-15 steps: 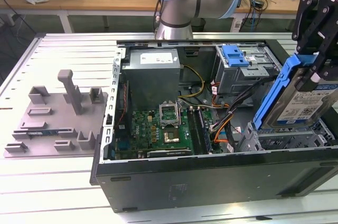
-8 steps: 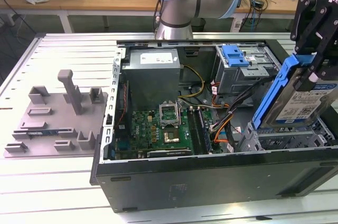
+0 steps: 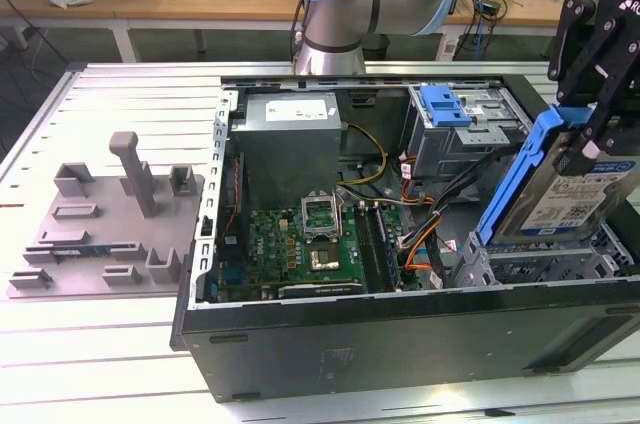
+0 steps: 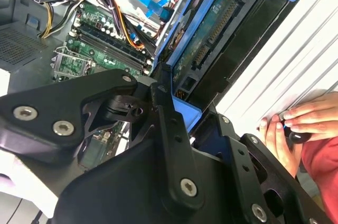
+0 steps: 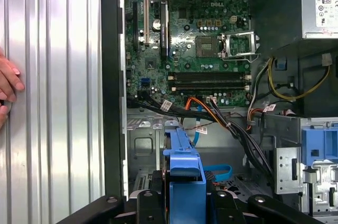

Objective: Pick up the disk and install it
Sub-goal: 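Insert the disk into the insertion slot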

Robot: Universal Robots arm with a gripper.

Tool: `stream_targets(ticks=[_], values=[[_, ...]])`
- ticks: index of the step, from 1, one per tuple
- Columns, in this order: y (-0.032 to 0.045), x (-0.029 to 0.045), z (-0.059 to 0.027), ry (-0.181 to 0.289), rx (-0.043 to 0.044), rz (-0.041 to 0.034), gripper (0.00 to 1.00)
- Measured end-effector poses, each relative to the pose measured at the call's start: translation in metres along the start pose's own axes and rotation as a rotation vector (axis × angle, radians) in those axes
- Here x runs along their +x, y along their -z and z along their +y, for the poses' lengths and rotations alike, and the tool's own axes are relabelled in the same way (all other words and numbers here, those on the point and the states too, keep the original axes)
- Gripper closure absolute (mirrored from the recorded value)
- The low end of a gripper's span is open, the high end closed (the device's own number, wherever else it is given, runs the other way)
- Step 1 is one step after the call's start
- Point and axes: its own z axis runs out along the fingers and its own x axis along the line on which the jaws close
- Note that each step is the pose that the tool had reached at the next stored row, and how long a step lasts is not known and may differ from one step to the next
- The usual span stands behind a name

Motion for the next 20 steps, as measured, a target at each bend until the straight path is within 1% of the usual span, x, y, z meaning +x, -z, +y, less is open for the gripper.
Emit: stream_targets(ticks=[17, 18, 20], values=[[-0.0117, 0.0004, -0.0004, 0.0, -0.0001, 0.0007, 0.64], [-0.0136, 0.0005, -0.0006, 0.0, 0.0001, -0.0013, 0.64], [-0.0147, 0.0006, -0.0007, 0.0, 0.0, -0.0005, 0.64]])
